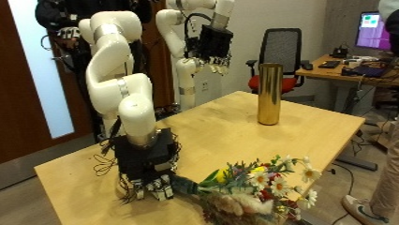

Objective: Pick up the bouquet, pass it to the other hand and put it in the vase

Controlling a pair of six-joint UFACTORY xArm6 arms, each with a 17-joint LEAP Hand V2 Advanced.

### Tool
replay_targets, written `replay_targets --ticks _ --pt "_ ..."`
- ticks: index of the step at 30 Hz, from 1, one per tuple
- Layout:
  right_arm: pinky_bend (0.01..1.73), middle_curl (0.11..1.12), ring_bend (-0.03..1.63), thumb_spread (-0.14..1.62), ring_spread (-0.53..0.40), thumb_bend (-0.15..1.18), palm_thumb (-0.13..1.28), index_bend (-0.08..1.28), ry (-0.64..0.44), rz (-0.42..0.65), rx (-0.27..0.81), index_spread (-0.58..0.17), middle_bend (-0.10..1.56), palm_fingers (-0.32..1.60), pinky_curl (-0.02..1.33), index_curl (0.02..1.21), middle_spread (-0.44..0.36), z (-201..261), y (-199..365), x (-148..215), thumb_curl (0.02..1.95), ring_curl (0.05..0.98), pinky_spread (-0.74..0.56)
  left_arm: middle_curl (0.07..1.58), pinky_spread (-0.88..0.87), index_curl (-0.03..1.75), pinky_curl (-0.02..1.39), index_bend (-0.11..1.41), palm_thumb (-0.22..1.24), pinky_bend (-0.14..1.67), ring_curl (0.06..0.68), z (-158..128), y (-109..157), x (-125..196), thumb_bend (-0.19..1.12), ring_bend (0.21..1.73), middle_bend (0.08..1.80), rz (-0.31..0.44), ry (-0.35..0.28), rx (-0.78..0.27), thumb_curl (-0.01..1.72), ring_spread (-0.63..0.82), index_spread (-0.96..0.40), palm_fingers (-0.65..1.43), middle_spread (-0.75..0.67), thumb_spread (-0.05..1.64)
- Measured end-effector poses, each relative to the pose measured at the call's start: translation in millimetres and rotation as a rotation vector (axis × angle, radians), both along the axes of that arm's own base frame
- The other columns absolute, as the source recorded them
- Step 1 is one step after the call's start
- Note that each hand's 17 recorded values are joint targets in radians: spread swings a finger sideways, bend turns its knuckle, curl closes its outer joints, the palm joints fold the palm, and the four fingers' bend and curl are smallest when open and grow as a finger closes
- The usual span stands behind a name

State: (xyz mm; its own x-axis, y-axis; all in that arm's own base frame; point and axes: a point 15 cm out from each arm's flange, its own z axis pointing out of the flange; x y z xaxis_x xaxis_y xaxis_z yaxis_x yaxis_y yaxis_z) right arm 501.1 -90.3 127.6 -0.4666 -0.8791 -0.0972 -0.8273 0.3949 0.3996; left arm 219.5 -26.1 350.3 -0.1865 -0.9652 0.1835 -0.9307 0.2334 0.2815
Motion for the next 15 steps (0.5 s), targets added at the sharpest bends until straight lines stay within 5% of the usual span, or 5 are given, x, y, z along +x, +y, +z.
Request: replay_targets --ticks 7,9,11,15 --pt "0.91 0.55 1.00 0.93 -0.272 -0.02 0.82 0.25 0.011 0.008 -0.001 -0.301 0.72 1.15 0.05 0.56 -0.160 1 0 -3 0.48 0.311 -0.34 0.32 0.53 0.35 0.27 0.18 0.32 0.19 0.227 0 0 4 -0.03 0.32 0.20 0.003 0.002 0.001 0.32 0.58 0.21 0.11 0.39 0.88" --pt "0.98 0.58 1.06 0.88 -0.275 -0.02 0.84 0.38 -0.002 0.009 -0.006 -0.343 0.81 1.37 0.09 0.62 -0.192 8 0 -1 0.49 0.352 -0.46 0.32 0.53 0.35 0.27 0.18 0.33 0.18 0.226 -1 0 5 -0.03 0.31 0.21 0.003 0.005 0.001 0.32 0.58 0.21 0.11 0.38 0.88" --pt "1.01 0.60 1.10 0.87 -0.269 -0.03 0.85 0.44 -0.007 0.008 -0.006 -0.361 0.88 1.39 0.12 0.66 -0.202 11 0 0 0.50 0.378 -0.50 0.32 0.53 0.35 0.27 0.18 0.33 0.19 0.229 -2 0 5 -0.03 0.32 0.19 0.003 0.008 0.001 0.31 0.57 0.20 0.10 0.38 0.88" --pt "1.21 0.67 1.26 0.87 -0.237 0.00 0.95 0.74 -0.047 0.008 -0.012 -0.367 1.07 1.39 0.25 0.80 -0.200 31 -3 4 0.53 0.460 -0.43 0.32 0.53 0.35 0.27 0.18 0.33 0.19 0.226 -1 0 5 -0.03 0.32 0.20 0.003 0.005 0.001 0.31 0.58 0.21 0.11 0.38 0.88"
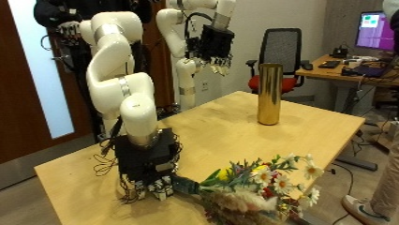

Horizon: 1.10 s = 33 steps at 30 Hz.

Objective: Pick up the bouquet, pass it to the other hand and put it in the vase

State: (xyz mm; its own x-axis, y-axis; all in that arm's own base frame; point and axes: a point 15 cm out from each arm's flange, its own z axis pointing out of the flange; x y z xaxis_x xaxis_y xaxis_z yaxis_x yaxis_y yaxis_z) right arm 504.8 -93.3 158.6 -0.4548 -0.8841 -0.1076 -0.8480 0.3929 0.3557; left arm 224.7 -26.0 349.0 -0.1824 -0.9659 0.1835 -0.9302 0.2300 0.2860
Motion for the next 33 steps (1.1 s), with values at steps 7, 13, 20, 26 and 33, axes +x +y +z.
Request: replay_targets --ticks 7,13,20,26,33 --pt "1.45 0.74 1.39 0.86 -0.210 0.03 1.14 0.90 -0.125 -0.019 -0.018 -0.341 1.20 1.19 0.40 0.92 -0.183 63 -19 5 0.60 0.541 -0.29 0.32 0.53 0.35 0.26 0.18 0.33 0.18 0.224 5 1 6 -0.03 0.31 0.20 0.007 -0.023 -0.001 0.31 0.58 0.21 0.11 0.38 0.87" --pt "1.48 0.78 1.45 0.75 -0.192 0.01 1.23 0.97 -0.296 0.042 0.034 -0.319 1.25 1.13 0.49 0.98 -0.162 137 -3 6 0.71 0.580 -0.21 0.32 0.53 0.36 0.26 0.19 0.33 0.17 0.224 6 5 19 -0.03 0.31 0.20 0.047 -0.061 -0.016 0.31 0.56 0.21 0.13 0.37 0.88" --pt "1.44 0.79 1.46 0.58 -0.181 0.01 1.24 0.98 -0.533 0.082 0.187 -0.303 1.27 1.11 0.54 1.01 -0.152 230 18 -24 0.81 0.590 -0.20 0.33 0.49 0.39 0.23 0.24 0.33 0.16 0.223 15 0 40 -0.03 0.32 0.23 0.119 -0.103 -0.128 0.30 0.53 0.17 0.24 0.30 0.91" --pt "1.39 0.79 1.47 0.44 -0.177 -0.01 1.23 0.99 -0.714 0.143 0.327 -0.295 1.28 1.11 0.58 1.03 -0.148 298 47 -55 0.87 0.595 -0.20 0.35 0.44 0.42 0.21 0.26 0.33 0.16 0.227 27 -11 63 -0.03 0.35 0.26 0.158 -0.124 -0.250 0.30 0.46 0.11 0.32 0.20 0.96" --pt "1.34 0.79 1.47 0.32 -0.175 -0.01 1.23 1.00 -0.929 0.254 0.565 -0.288 1.27 1.12 0.64 1.03 -0.148 358 85 -97 0.91 0.596 -0.21 0.36 0.36 0.43 0.19 0.22 0.26 0.18 0.223 50 -31 83 -0.03 0.39 0.29 0.192 -0.173 -0.424 0.28 0.37 0.09 0.38 0.14 0.98"
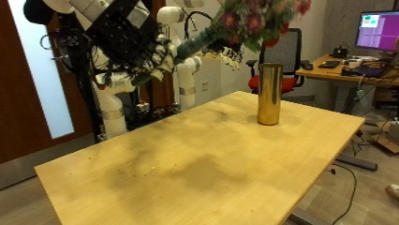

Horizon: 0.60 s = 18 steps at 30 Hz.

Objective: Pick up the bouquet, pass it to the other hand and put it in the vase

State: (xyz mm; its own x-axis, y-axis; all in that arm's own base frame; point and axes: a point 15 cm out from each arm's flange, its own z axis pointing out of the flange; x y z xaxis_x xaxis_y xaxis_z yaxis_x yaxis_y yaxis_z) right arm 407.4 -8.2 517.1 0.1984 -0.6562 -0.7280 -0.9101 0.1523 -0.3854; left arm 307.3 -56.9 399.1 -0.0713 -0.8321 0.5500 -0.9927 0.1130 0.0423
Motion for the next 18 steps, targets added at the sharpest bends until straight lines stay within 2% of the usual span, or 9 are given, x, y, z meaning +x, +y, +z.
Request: replay_targets --ticks 4,10,18 --pt "1.32 0.80 1.47 0.28 -0.175 -0.02 1.23 1.00 -0.073 0.094 0.101 -0.286 1.28 1.12 0.67 1.03 -0.148 8 21 -20 0.92 0.596 -0.21 0.36 0.32 0.43 0.19 0.20 0.22 0.18 0.217 16 -8 11 -0.03 0.40 0.30 0.022 -0.048 -0.104 0.28 0.34 0.09 0.40 0.12 0.96" --pt "1.29 0.80 1.47 0.24 -0.174 -0.02 1.22 1.00 -0.110 0.239 0.227 -0.284 1.28 1.12 0.70 1.03 -0.147 8 48 -44 0.93 0.594 -0.22 0.36 0.30 0.41 0.21 0.16 0.16 0.20 0.216 45 -20 28 -0.04 0.44 0.29 0.053 -0.142 -0.289 0.28 0.32 0.12 0.38 0.13 0.91" --pt "1.24 0.80 1.48 0.20 -0.173 -0.02 1.21 1.01 -0.119 0.371 0.300 -0.279 1.28 1.13 0.77 1.03 -0.146 -18 74 -62 0.94 0.594 -0.22 0.36 0.29 0.35 0.25 0.15 0.16 0.25 0.215 87 -37 38 -0.04 0.52 0.27 0.051 -0.228 -0.556 0.31 0.33 0.17 0.31 0.19 0.81"
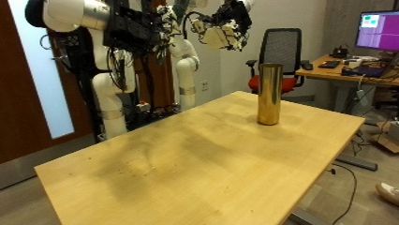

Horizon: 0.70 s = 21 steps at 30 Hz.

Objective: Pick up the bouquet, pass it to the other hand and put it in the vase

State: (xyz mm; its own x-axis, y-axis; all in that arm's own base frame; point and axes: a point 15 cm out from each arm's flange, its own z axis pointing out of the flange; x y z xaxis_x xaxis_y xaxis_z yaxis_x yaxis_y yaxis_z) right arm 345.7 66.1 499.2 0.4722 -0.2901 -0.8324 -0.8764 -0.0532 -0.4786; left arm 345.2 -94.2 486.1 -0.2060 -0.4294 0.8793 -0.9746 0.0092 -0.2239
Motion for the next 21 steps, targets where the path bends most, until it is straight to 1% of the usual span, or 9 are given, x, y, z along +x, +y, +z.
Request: replay_targets --ticks 3,8,12,17,19,21 --pt "1.23 0.80 1.48 0.20 -0.173 -0.02 1.21 1.01 -0.003 0.071 0.007 -0.278 1.29 1.13 0.79 1.03 -0.142 -6 24 -5 0.94 0.594 -0.22 0.35 0.30 0.33 0.26 0.15 0.16 0.26 0.216 10 -7 -1 -0.03 0.54 0.26 -0.026 -0.012 -0.068 0.31 0.35 0.19 0.28 0.22 0.80" --pt "1.20 0.80 1.48 0.20 -0.175 -0.02 1.20 1.02 0.007 0.182 0.015 -0.275 1.29 1.13 0.83 1.02 -0.137 -14 63 -13 0.94 0.594 -0.22 0.35 0.33 0.31 0.27 0.15 0.17 0.28 0.213 20 -14 -11 -0.04 0.57 0.25 -0.102 0.005 -0.142 0.32 0.39 0.21 0.23 0.26 0.77" --pt "1.18 0.79 1.47 0.20 -0.176 -0.02 1.20 1.02 -0.002 0.203 -0.004 -0.273 1.29 1.13 0.86 1.02 -0.135 -18 87 -7 0.94 0.596 -0.22 0.35 0.37 0.29 0.28 0.15 0.17 0.29 0.210 35 -24 -14 -0.04 0.59 0.25 -0.166 0.016 -0.229 0.33 0.43 0.24 0.19 0.31 0.74" --pt "1.17 0.79 1.47 0.20 -0.173 -0.02 1.20 1.02 -0.009 0.234 -0.034 -0.272 1.29 1.13 0.89 1.02 -0.135 -25 112 -7 0.94 0.597 -0.22 0.34 0.38 0.28 0.29 0.15 0.18 0.29 0.205 49 -30 -24 -0.04 0.60 0.26 -0.236 0.020 -0.315 0.33 0.45 0.26 0.18 0.34 0.73" --pt "1.16 0.79 1.47 0.20 -0.171 -0.02 1.20 1.02 -0.008 0.243 -0.037 -0.271 1.29 1.13 0.89 1.02 -0.134 -26 116 -8 0.94 0.598 -0.23 0.35 0.38 0.28 0.29 0.15 0.18 0.29 0.203 54 -32 -28 -0.04 0.60 0.26 -0.258 0.019 -0.336 0.33 0.46 0.26 0.17 0.35 0.73" --pt "1.16 0.79 1.47 0.20 -0.170 -0.02 1.20 1.02 -0.007 0.254 -0.037 -0.271 1.30 1.13 0.90 1.02 -0.134 -27 120 -9 0.94 0.598 -0.23 0.35 0.38 0.28 0.29 0.15 0.19 0.29 0.201 56 -32 -27 -0.04 0.60 0.26 -0.261 0.016 -0.345 0.34 0.46 0.27 0.17 0.35 0.73"
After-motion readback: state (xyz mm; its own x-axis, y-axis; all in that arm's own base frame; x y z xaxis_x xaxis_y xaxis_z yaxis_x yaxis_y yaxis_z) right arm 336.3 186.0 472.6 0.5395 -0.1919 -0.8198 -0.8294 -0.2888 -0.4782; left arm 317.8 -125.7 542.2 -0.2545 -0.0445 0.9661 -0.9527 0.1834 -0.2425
